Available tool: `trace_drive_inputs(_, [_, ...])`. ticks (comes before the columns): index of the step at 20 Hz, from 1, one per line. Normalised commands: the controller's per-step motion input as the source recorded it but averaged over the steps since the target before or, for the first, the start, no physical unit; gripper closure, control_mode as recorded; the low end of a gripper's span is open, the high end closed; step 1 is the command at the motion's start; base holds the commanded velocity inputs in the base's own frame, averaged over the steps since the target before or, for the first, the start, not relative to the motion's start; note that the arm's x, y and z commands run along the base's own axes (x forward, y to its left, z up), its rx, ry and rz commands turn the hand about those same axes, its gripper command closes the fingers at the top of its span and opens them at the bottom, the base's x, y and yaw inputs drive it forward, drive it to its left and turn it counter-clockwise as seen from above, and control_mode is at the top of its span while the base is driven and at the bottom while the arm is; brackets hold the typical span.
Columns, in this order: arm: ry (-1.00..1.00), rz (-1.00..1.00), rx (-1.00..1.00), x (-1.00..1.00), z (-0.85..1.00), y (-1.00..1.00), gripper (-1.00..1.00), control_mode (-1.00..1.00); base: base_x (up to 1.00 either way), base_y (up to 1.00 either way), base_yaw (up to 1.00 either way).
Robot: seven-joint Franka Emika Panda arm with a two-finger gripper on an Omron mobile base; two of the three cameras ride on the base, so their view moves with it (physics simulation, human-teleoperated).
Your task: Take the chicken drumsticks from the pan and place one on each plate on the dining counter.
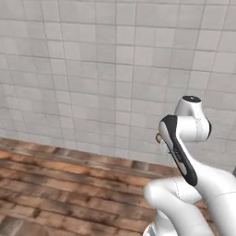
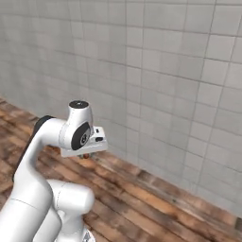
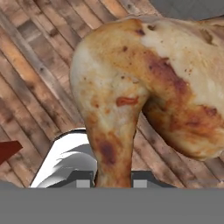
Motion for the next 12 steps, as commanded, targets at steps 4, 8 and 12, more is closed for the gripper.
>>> trace_drive_inputs(4, [0.0, 0.0, 0.0, 0.0, 0.0, 0.0, 1.0, 1.0, 0.81, -0.01, 0.77])
trace_drive_inputs(8, [0.0, 0.0, 0.0, 0.0, 0.0, 0.0, 1.0, 1.0, 0.77, -0.01, 0.82])
trace_drive_inputs(12, [0.0, 0.0, 0.0, 0.0, 0.0, 0.0, 1.0, 1.0, 0.85, 0.0, 0.76])
